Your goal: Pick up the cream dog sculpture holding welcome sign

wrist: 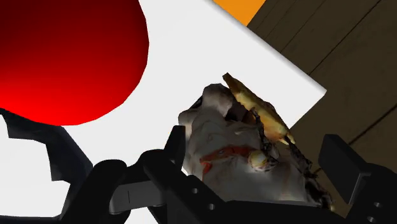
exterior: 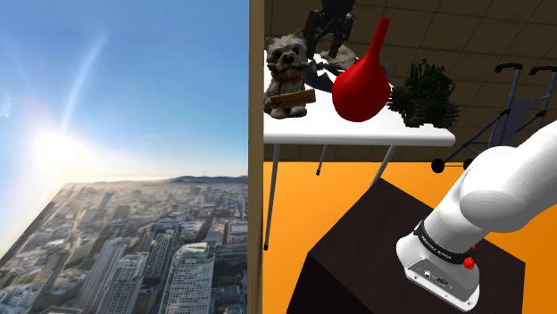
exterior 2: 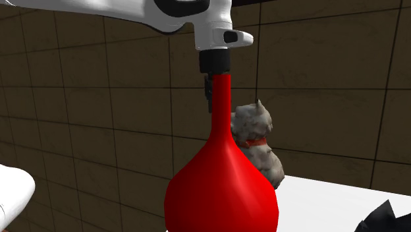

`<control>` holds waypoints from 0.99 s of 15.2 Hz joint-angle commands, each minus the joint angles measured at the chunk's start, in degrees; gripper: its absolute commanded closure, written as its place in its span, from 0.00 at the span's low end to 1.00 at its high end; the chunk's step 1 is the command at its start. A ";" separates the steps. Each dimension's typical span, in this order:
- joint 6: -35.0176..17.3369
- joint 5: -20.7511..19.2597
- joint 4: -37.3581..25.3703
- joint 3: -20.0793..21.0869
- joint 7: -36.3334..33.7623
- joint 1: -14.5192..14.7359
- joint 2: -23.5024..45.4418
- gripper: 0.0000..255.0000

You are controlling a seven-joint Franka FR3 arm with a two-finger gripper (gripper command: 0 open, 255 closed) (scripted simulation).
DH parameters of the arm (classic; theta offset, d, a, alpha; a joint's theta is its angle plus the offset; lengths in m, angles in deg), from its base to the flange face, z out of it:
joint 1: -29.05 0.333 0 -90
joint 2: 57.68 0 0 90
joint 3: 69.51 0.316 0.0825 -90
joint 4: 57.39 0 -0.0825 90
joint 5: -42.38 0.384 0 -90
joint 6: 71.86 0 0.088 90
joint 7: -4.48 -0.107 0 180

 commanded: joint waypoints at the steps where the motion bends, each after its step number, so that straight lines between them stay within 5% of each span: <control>1: 0.69 0.78 -5.15 1.07 -3.30 0.25 4.97 0.00; 12: -4.82 1.25 -0.55 1.48 -4.22 0.46 6.13 0.00; 13: -4.81 1.24 -0.59 1.49 -4.24 0.46 6.16 1.00; 15: -4.83 1.24 -0.57 1.49 -4.25 0.46 6.16 1.00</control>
